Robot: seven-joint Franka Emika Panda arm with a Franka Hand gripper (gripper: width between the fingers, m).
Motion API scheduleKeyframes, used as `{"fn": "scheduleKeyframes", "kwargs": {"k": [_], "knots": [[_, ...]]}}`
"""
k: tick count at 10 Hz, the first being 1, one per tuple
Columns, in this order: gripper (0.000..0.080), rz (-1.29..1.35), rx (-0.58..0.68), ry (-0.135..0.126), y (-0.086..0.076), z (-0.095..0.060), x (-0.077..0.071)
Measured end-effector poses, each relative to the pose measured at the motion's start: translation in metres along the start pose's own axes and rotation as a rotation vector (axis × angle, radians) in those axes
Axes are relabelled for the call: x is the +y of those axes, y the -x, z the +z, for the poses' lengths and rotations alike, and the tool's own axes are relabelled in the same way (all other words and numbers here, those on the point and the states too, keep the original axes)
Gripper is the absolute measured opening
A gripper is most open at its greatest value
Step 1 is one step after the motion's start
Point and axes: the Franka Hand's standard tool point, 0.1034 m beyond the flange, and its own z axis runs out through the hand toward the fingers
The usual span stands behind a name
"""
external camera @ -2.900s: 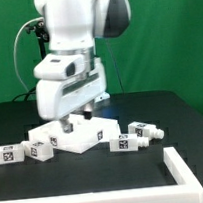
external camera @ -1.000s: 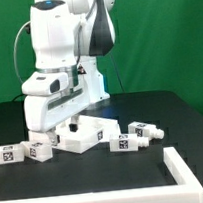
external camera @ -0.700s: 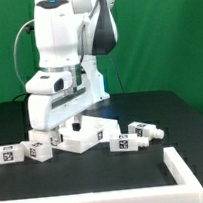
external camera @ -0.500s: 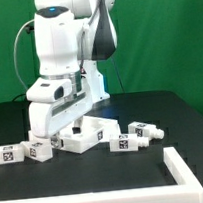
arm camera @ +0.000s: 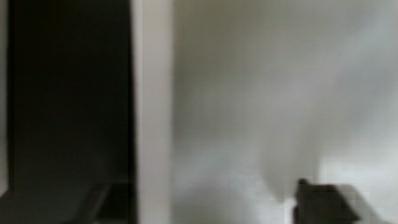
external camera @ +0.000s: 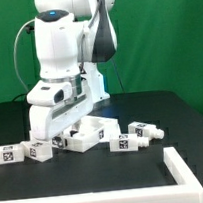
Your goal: Assemble one leg
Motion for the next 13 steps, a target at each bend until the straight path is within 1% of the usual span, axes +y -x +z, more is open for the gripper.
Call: {"fn": "scheduleKeyframes", "kwargs": {"k": [1, 2, 3, 4, 5, 6, 7, 8, 9, 10, 11, 12, 13], "knots": [[0.0242, 0.000, 0.000, 0.000, 0.000, 0.000, 0.000], [0.0242, 0.000, 0.000, 0.000, 0.000, 0.000, 0.000], [0.0059, 0.000, 0.000, 0.000, 0.000, 0.000, 0.001], [0.0059, -0.006, -0.003, -0.003, 0.000, -0.005, 0.006], [0.0054, 0.004, -0.011, -0.013, -0.003, -0.018, 0.015], [0.0054, 0.046, -0.021, -0.026, -0.012, -0.036, 0.022], [0.0054, 0.108, -0.028, -0.026, -0.026, -0.059, 0.031], [0.0054, 0.162, -0.025, -0.013, -0.040, -0.076, 0.039], [0.0054, 0.235, -0.032, -0.016, -0.053, -0.086, 0.045], [0.0054, 0.245, -0.029, -0.013, -0.065, -0.091, 0.057], [0.0054, 0.182, -0.006, 0.013, -0.067, -0.084, 0.064], [0.0054, 0.192, -0.014, 0.002, -0.064, -0.081, 0.060], [0.0054, 0.191, -0.013, 0.003, -0.065, -0.081, 0.060]]}}
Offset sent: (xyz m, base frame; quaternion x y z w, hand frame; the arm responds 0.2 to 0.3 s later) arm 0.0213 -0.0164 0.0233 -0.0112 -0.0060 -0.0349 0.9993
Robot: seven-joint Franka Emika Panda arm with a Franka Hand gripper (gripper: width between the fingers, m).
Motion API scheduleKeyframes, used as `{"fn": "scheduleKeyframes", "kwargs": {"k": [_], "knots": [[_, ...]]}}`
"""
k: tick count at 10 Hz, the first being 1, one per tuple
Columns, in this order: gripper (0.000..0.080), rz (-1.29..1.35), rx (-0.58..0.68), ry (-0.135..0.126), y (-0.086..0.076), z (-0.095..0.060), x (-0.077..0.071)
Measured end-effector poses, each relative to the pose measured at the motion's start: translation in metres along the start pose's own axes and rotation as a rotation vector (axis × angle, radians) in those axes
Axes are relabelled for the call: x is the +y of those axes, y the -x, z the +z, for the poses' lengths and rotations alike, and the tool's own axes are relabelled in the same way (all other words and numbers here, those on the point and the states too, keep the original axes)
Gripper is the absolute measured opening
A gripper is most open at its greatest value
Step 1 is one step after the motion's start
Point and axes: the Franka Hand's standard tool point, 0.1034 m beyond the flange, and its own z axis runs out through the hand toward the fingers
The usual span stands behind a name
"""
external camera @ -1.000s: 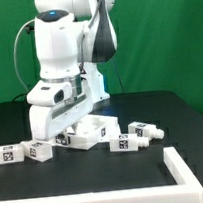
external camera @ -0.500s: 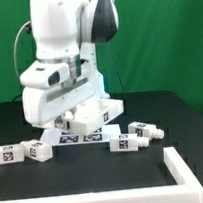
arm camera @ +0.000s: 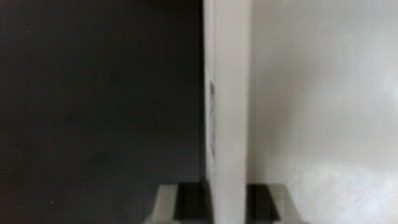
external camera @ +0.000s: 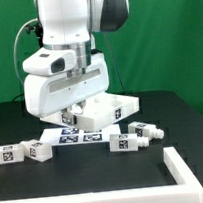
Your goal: Assemble one leg
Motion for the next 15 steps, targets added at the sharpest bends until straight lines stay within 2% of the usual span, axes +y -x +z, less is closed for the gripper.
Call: {"fn": "scheduleKeyframes", "kwargs": {"k": [2, 3, 4, 5, 6, 11, 12, 13, 14, 15], "knots": [[0.0054, 0.042, -0.008, -0.009, 0.000, 0.000, 0.000], [0.0054, 0.178, -0.036, -0.033, -0.010, -0.009, 0.011], [0.0054, 0.325, -0.061, -0.048, -0.026, -0.017, 0.024], [0.0054, 0.447, -0.086, -0.058, -0.041, -0.020, 0.032], [0.0054, 0.430, -0.079, -0.056, -0.047, -0.019, 0.039], [0.0054, 0.432, -0.084, -0.060, -0.046, -0.015, 0.037], [0.0054, 0.482, -0.095, -0.064, -0.049, -0.011, 0.044], [0.0054, 0.528, -0.108, -0.093, -0.059, -0.003, 0.052], [0.0054, 0.583, -0.100, -0.110, -0.068, 0.005, 0.060], [0.0054, 0.615, -0.091, -0.128, -0.074, 0.019, 0.067]]}}
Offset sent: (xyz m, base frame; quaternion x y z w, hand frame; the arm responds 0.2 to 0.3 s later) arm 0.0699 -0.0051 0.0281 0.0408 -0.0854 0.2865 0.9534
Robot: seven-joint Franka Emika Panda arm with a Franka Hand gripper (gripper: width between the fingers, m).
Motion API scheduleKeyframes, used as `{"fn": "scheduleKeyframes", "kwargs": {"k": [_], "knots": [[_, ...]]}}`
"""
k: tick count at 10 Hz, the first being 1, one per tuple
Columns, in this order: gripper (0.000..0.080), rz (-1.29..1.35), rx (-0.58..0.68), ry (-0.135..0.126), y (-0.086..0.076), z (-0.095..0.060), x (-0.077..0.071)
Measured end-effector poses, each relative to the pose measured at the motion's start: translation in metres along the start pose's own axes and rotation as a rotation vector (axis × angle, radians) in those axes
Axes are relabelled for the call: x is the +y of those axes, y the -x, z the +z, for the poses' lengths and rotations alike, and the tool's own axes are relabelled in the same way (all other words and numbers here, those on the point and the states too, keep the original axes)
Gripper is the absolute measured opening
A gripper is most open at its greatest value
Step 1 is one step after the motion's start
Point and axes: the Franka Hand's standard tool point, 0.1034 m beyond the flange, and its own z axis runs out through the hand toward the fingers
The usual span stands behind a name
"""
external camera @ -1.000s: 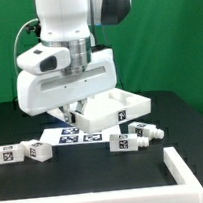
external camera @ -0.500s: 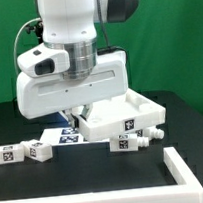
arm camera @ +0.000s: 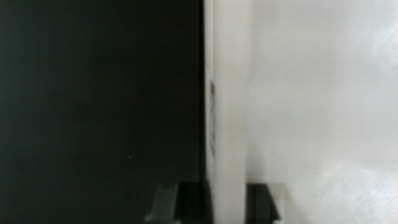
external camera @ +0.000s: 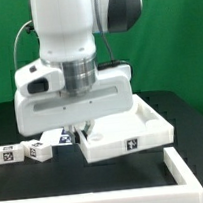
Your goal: Assemble one leg
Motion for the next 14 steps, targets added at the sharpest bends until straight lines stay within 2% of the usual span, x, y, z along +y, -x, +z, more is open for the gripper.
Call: {"fn": "scheduleKeyframes", "kwargs": {"k": [1, 7, 8, 11, 14], "knots": [[0.0054, -0.004, 0.027, 0.008, -0.012, 0.011, 0.007], [0.0054, 0.003, 0.022, 0.008, -0.011, 0.016, 0.006], [0.0054, 0.051, 0.038, 0.014, -0.015, 0.021, 0.007], [0.0054, 0.175, 0.050, -0.005, -0.031, 0.040, 0.011], [0.0054, 0.181, 0.061, -0.006, -0.039, 0.042, 0.011]]}}
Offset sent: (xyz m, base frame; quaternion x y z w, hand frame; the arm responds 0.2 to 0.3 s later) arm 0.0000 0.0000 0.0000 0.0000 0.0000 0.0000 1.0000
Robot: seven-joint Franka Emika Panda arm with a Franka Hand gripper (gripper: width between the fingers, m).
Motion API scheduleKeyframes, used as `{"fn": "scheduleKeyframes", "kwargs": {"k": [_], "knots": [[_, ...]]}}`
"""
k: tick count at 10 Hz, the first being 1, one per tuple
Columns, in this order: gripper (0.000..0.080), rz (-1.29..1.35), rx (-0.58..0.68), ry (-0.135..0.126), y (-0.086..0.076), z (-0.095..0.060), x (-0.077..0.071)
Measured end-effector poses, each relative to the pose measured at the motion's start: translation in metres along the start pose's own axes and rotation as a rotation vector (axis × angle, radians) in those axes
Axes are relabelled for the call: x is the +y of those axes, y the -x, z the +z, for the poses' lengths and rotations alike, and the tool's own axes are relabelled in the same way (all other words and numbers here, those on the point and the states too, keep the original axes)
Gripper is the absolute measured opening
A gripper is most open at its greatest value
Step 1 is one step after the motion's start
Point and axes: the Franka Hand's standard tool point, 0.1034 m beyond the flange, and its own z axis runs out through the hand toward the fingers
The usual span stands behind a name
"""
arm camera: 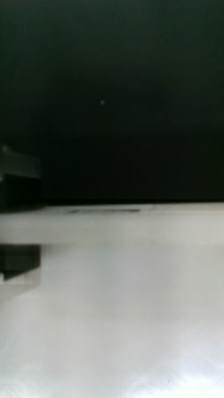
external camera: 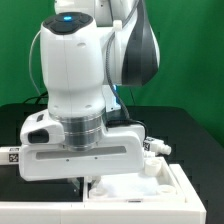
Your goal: Assemble one leg
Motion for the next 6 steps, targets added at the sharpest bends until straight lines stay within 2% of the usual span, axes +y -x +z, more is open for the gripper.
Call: {"fn": "scheduleKeyframes", "kwargs": {"k": [6], "knots": [[0.0054, 0.027, -0.004, 0.007, -0.0003, 0.0003, -0.0046]]}}
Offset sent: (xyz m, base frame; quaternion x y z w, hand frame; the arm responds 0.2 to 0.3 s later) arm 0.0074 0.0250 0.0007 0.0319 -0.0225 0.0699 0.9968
